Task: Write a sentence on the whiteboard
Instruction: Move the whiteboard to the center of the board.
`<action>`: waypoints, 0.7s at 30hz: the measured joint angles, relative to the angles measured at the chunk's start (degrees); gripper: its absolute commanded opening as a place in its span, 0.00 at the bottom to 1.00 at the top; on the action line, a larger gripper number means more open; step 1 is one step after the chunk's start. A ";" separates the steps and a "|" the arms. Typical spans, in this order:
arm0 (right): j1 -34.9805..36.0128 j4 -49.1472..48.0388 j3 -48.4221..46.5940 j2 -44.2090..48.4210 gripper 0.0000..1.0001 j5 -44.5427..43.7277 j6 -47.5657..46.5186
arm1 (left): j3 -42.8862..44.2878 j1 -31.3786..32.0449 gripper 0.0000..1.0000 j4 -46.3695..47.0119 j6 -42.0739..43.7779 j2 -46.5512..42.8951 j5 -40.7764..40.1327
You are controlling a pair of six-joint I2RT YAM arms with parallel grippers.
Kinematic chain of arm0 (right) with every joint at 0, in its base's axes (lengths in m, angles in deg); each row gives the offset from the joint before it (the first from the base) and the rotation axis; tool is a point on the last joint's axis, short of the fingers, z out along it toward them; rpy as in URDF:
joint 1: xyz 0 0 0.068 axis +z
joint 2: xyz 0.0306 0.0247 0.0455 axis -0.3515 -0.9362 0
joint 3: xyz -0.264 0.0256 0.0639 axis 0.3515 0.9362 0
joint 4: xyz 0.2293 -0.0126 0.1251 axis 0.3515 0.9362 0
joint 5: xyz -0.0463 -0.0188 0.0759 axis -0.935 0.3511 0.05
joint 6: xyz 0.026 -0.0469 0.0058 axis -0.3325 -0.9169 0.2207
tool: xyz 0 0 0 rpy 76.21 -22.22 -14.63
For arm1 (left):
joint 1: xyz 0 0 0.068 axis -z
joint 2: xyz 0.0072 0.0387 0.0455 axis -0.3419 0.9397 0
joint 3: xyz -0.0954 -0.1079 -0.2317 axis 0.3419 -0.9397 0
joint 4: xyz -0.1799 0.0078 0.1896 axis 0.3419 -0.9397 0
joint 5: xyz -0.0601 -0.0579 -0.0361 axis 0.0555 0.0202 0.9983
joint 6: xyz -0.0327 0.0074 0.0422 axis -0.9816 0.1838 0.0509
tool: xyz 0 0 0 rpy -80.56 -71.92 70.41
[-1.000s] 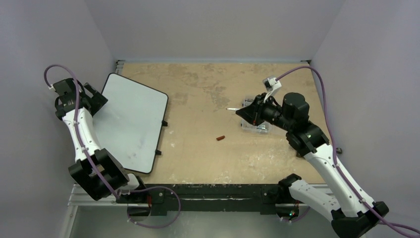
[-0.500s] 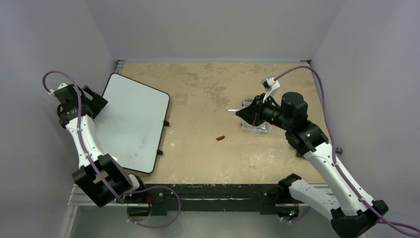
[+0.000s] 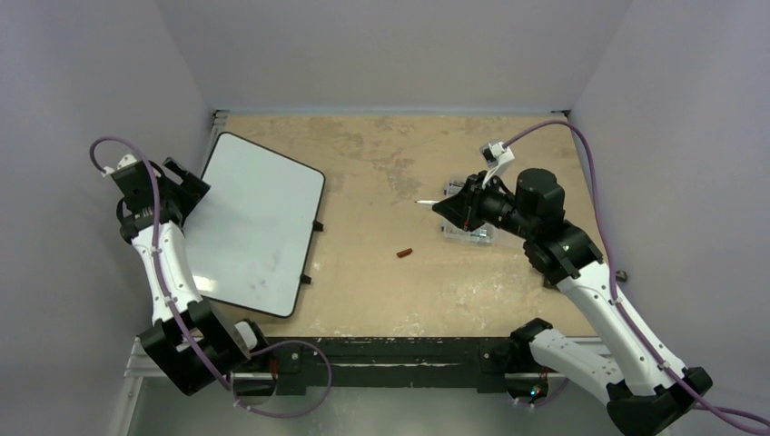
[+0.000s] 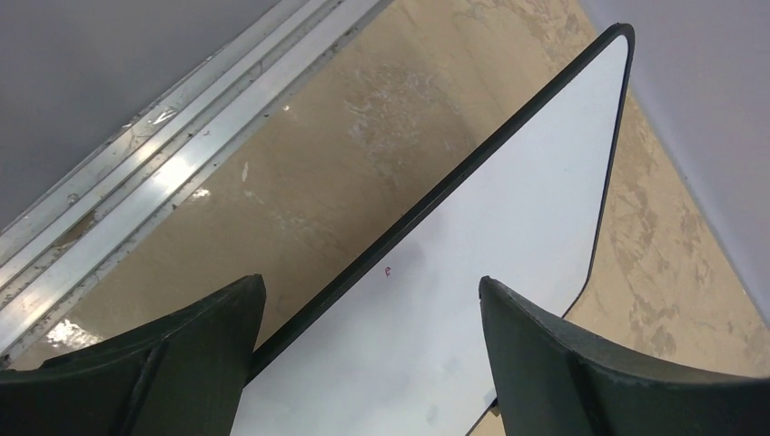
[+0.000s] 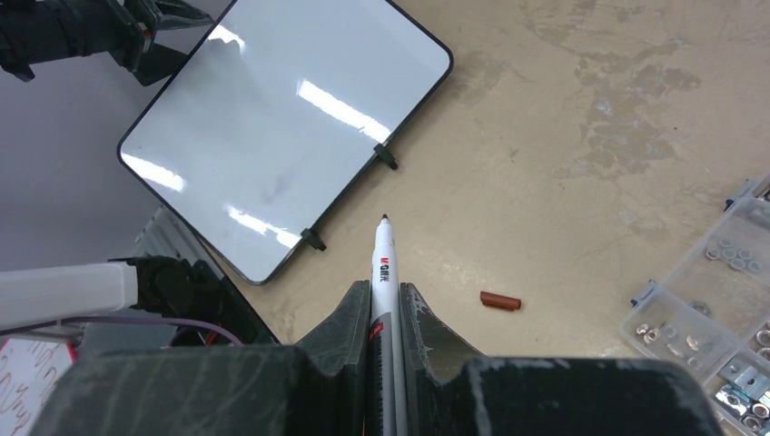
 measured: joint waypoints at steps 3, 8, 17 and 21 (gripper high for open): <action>0.00 0.00 0.00 0.04 0.00 -0.02 0.00 | -1.11 2.34 0.88 0.90 -0.57 -0.92 -0.13; 0.00 0.24 0.02 0.70 0.00 -0.17 0.00 | -2.21 7.56 0.87 2.19 -2.21 -1.73 -0.74; 0.00 0.90 0.02 1.97 0.00 -0.50 0.00 | -2.82 17.40 0.88 3.96 -4.42 -1.86 -2.62; 0.00 0.92 0.02 1.97 0.00 -0.55 0.02 | -3.54 21.03 0.88 5.60 -4.85 -1.81 -2.99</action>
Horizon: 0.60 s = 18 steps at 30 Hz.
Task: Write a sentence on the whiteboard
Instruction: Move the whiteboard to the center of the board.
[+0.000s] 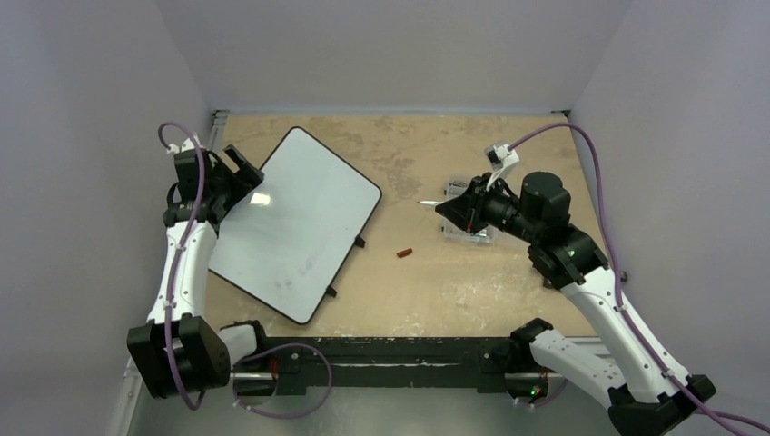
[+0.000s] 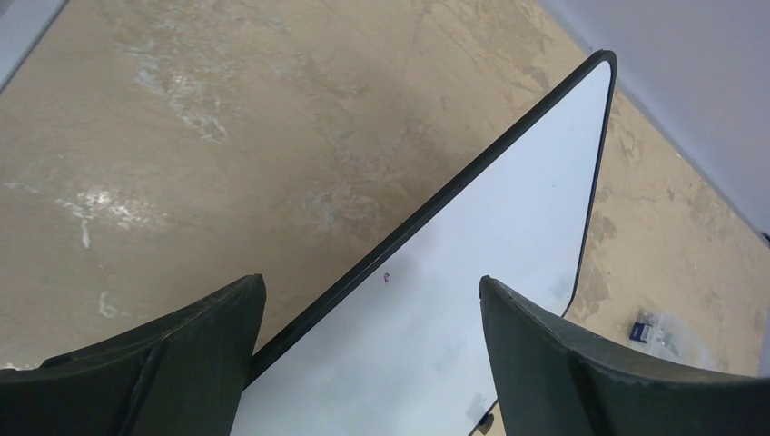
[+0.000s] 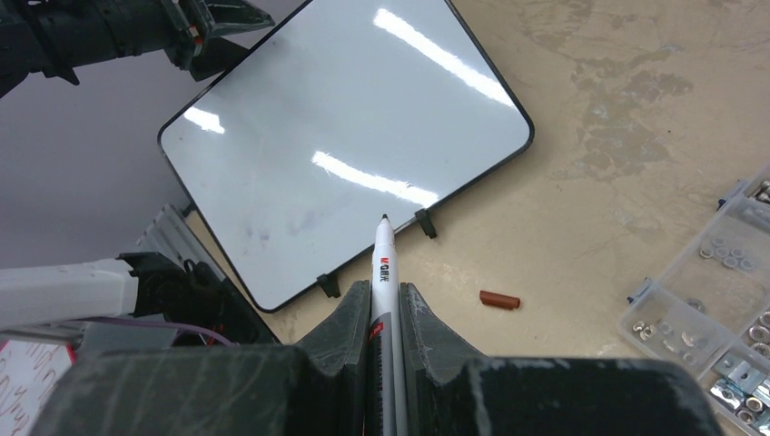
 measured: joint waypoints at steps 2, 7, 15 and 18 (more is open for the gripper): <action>0.00 0.02 0.00 0.00 0.00 -0.02 0.00 | -0.04 1.66 0.88 0.48 -0.17 0.15 -0.22; 0.00 0.04 0.00 0.13 0.00 -0.61 0.02 | -0.04 5.62 0.87 1.33 -1.38 0.37 -1.25; 0.00 0.17 0.00 1.05 0.00 -1.22 0.07 | -0.04 13.60 0.87 1.79 -3.23 0.74 -3.32; 0.00 0.24 0.00 1.18 0.00 -1.44 0.07 | -0.04 16.17 0.87 1.97 -4.02 1.01 -3.63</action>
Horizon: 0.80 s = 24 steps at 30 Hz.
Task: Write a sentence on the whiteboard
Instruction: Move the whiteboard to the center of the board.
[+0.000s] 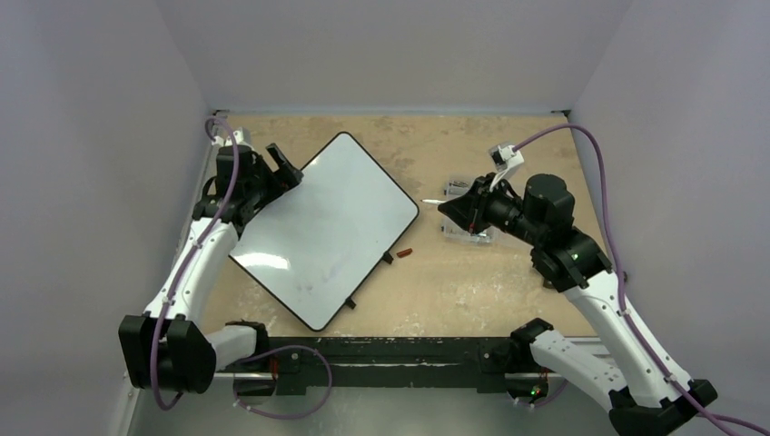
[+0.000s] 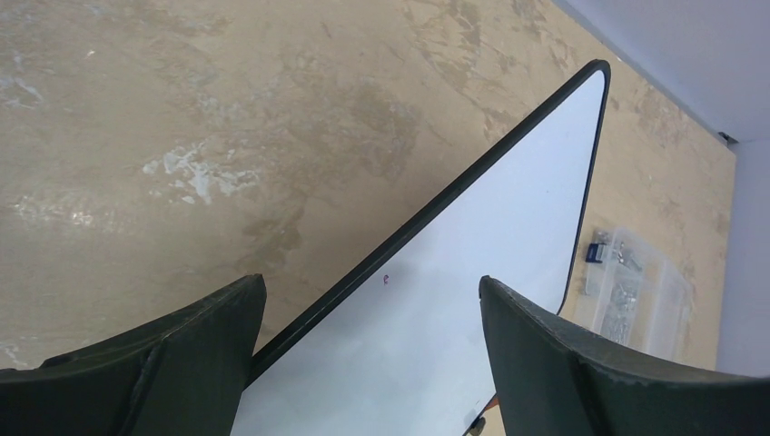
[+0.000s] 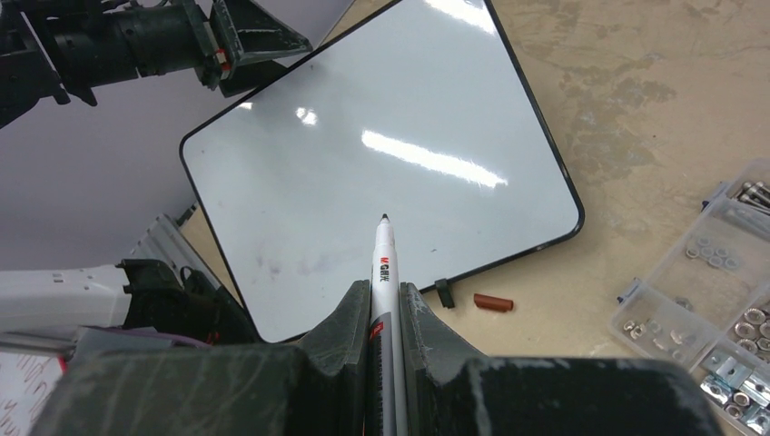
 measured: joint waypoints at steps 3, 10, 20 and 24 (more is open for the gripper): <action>0.00 0.13 0.00 0.07 0.00 -0.22 0.02 | 0.20 1.97 0.87 0.24 -0.61 0.26 -0.44; 0.00 0.17 0.02 1.16 0.00 -1.14 0.26 | 1.90 6.95 0.86 0.68 -1.05 2.86 -1.62; 0.00 0.31 0.02 1.81 0.00 -2.14 0.39 | 3.26 13.94 0.86 1.73 -1.97 5.09 -3.45; 0.00 0.31 0.02 1.81 0.00 -2.38 0.39 | 4.63 14.69 0.88 0.37 -1.70 5.97 -3.43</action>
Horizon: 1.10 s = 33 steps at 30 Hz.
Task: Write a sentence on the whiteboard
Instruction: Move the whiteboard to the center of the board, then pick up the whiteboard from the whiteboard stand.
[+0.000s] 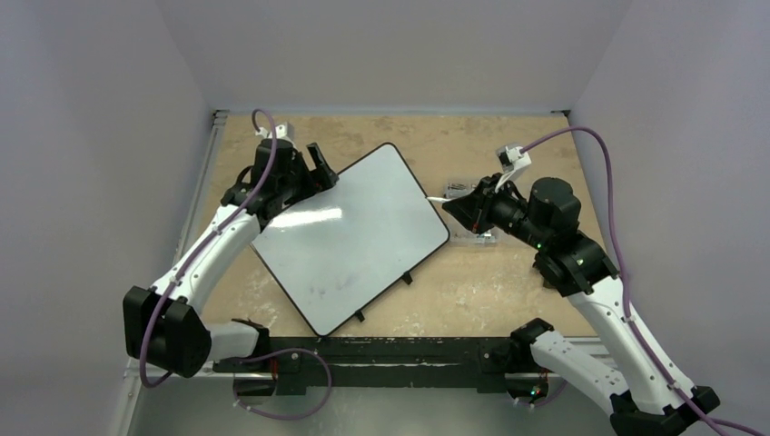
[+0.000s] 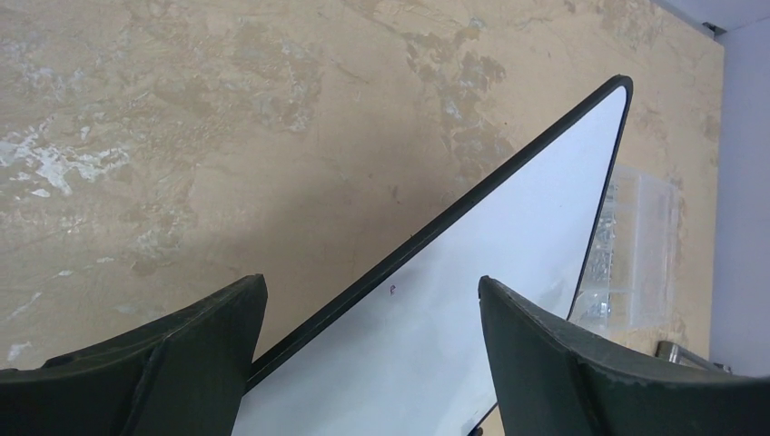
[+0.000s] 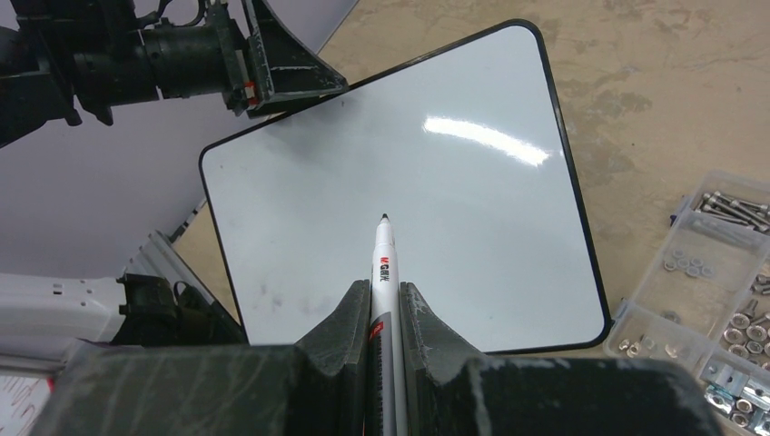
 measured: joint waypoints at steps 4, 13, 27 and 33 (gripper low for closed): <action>0.00 0.02 0.00 -0.02 0.00 -0.11 0.00 | 3.06 0.37 0.90 -4.70 3.10 0.46 0.31; 0.00 0.28 -0.02 -0.98 0.00 -0.13 -0.02 | 11.67 -2.01 0.98 -14.34 15.80 1.86 5.84; 0.00 1.03 -1.33 -5.38 0.00 -0.09 -0.04 | 12.66 -11.45 0.88 -20.52 28.15 1.81 20.48; 0.00 0.83 -1.95 -7.06 0.00 -0.04 -0.04 | 12.79 -11.87 0.85 -21.46 32.09 2.84 25.18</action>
